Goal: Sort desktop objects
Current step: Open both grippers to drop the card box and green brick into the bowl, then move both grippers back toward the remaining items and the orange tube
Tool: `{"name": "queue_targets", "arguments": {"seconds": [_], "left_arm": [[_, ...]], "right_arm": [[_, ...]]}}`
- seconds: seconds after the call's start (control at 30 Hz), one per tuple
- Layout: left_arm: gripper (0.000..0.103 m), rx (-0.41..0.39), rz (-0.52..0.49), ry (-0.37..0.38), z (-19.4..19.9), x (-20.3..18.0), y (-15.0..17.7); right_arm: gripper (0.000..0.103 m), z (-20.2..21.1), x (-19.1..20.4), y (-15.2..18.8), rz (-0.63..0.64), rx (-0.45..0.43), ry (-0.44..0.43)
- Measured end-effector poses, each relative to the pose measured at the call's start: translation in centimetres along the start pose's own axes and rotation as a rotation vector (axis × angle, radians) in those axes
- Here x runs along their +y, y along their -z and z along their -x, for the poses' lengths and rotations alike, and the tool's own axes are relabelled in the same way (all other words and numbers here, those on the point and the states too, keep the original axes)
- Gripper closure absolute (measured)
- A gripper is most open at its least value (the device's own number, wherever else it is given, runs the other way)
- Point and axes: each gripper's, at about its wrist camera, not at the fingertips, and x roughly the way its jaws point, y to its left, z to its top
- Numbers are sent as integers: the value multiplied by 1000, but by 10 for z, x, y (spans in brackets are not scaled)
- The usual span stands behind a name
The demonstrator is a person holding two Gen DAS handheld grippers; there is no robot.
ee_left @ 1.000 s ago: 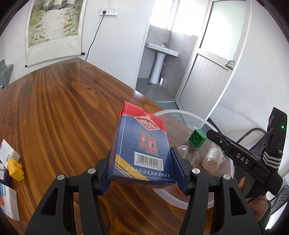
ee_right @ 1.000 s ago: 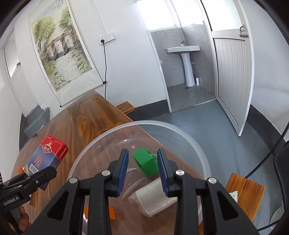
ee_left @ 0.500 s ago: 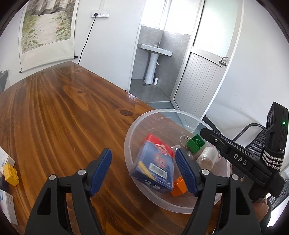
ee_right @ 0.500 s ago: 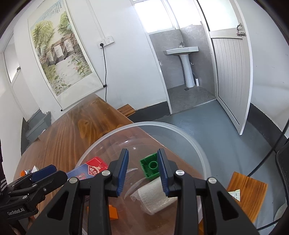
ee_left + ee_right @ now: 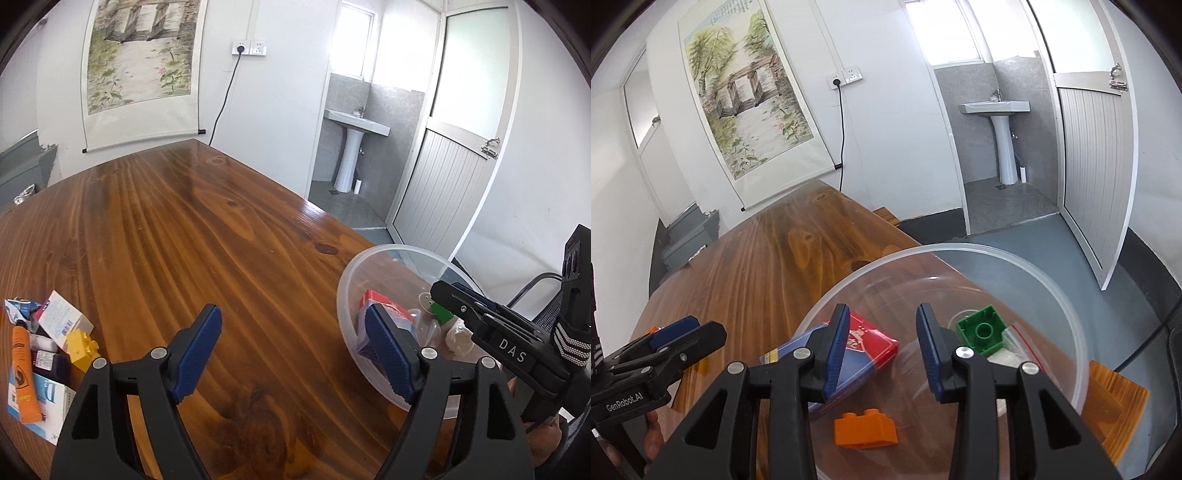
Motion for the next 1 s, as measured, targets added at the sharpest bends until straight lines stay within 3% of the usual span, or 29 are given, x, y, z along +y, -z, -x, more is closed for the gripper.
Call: {"name": "queue_targets", "arguments": {"seconds": [0.23, 0.7, 0.83, 1.0], "left_arm": [[20, -18, 48, -36, 18, 34, 6], [20, -25, 218, -278, 53, 134, 25], [20, -20, 286, -325, 60, 164, 33], [20, -10, 301, -380, 62, 186, 40]], "right_arm": [[62, 0, 34, -1, 52, -4, -60], [61, -17, 104, 12, 155, 58, -182], [59, -23, 120, 18, 172, 82, -217], [59, -29, 141, 29, 208, 118, -249]]}}
